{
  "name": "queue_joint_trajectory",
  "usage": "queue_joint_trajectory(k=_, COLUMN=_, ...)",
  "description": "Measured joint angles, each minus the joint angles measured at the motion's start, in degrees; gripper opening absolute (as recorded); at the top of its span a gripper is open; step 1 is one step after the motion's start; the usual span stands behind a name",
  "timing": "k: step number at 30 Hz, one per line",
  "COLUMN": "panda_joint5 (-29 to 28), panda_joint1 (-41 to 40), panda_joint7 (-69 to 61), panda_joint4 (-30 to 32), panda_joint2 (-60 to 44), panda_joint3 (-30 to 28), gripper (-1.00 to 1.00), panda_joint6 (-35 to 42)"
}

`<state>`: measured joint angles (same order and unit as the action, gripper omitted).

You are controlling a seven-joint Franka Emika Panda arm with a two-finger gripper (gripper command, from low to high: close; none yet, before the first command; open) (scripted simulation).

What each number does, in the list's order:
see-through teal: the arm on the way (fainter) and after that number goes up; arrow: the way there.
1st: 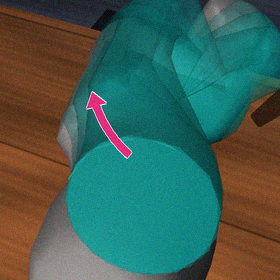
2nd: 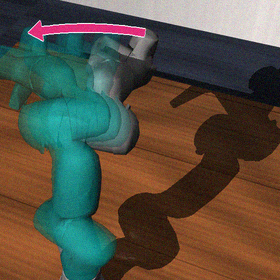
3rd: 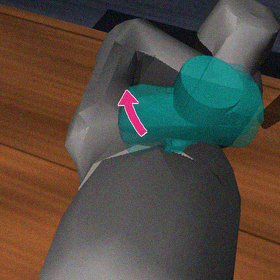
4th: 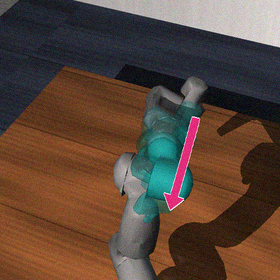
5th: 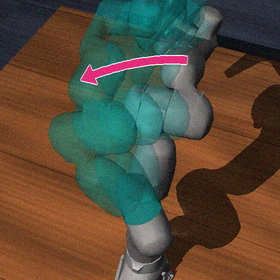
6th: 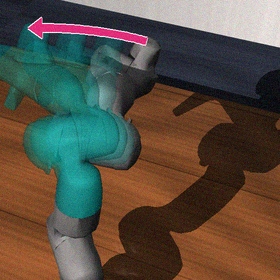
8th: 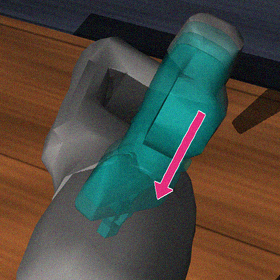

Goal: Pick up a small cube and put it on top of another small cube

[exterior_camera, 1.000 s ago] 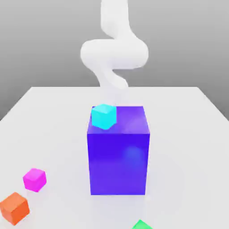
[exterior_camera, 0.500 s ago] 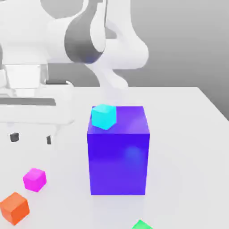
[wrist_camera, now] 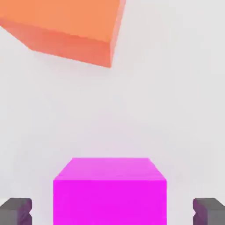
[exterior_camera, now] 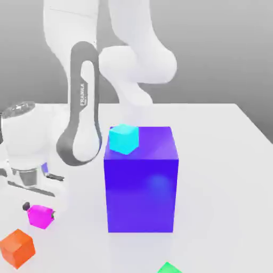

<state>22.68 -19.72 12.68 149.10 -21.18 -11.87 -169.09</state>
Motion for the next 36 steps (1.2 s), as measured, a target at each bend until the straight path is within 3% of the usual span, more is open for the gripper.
queue_joint_trajectory(k=6, panda_joint5=-1.1, panda_joint1=1.1, panda_joint7=0.9, panda_joint4=0.3, panda_joint2=1.2, panda_joint3=-1.3, gripper=-1.00, panda_joint6=0.9)
queue_joint_trajectory(k=12, panda_joint5=-11.9, panda_joint1=6.5, panda_joint7=9.4, panda_joint4=2.4, panda_joint2=10.9, panda_joint3=-8.4, gripper=-1.00, panda_joint6=8.2)
queue_joint_trajectory(k=28, panda_joint5=-19.5, panda_joint1=29.7, panda_joint7=31.0, panda_joint4=-17.9, panda_joint2=6.2, panda_joint3=5.3, gripper=-1.00, panda_joint6=23.3)
queue_joint_trajectory(k=32, panda_joint5=-19.1, panda_joint1=31.6, panda_joint7=32.2, panda_joint4=-20.1, panda_joint2=0.4, panda_joint3=6.9, gripper=-1.00, panda_joint6=19.5)
queue_joint_trajectory(k=33, panda_joint5=-18.8, panda_joint1=31.5, panda_joint7=32.1, panda_joint4=-20.3, panda_joint2=-1.4, panda_joint3=7.2, gripper=1.00, panda_joint6=17.7)
queue_joint_trajectory(k=36, panda_joint5=-18.8, panda_joint1=31.5, panda_joint7=32.1, panda_joint4=-20.3, panda_joint2=-1.4, panda_joint3=7.2, gripper=1.00, panda_joint6=17.7)
